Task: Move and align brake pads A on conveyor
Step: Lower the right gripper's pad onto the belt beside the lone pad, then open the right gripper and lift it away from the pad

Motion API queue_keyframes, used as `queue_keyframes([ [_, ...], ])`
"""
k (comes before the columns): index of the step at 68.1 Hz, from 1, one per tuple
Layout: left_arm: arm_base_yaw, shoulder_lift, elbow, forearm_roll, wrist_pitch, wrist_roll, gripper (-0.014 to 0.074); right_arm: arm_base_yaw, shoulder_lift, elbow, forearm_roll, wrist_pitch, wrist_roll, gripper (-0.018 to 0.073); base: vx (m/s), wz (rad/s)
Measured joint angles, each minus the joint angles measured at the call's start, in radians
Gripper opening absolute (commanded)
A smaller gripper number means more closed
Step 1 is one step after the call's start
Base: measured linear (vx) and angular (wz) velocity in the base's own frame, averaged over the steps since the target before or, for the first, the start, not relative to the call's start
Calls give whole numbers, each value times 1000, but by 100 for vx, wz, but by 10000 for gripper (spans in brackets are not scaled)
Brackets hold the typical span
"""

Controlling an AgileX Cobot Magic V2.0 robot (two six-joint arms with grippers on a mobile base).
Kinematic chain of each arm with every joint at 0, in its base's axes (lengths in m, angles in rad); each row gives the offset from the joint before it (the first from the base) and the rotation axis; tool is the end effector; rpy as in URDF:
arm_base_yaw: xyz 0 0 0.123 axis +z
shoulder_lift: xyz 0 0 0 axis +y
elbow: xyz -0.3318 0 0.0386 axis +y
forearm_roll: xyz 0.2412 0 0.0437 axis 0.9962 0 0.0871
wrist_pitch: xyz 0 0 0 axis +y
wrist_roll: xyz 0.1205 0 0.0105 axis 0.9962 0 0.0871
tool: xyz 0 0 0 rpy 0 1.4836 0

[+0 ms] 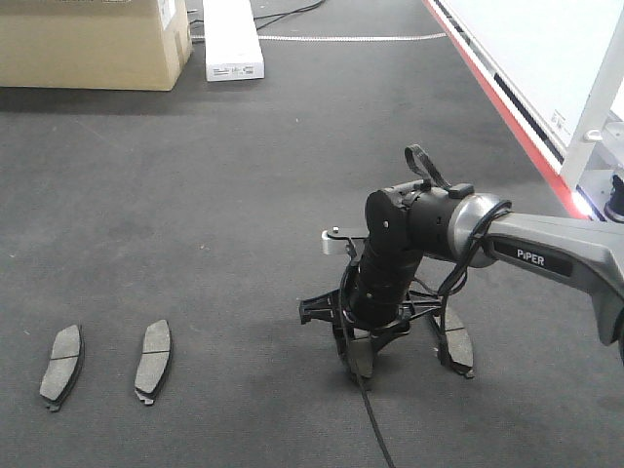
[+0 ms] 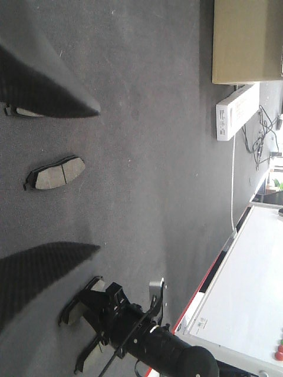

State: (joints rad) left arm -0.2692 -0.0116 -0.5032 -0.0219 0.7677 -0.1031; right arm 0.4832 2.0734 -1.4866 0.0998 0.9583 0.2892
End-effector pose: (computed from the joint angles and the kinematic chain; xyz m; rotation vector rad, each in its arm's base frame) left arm -0.0241 0.0047 0.2946 0.1423 1.7398 -0.2980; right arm 0.3784 0.2097 0.1783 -0.2161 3.0558 0.1857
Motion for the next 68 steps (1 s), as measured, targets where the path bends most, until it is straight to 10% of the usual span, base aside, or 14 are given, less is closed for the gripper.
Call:
queue_keyframes([
  [24,0,0,0,0,0,0,451,7,-124,-2,-44,24,1,473,0,0],
  [42,0,0,0,0,0,0,451,69,-381,13,-258,106,121,453,0,0],
  [68,0,0,0,0,0,0,451,70,-860,405,-317,-33,127,453,0,0],
])
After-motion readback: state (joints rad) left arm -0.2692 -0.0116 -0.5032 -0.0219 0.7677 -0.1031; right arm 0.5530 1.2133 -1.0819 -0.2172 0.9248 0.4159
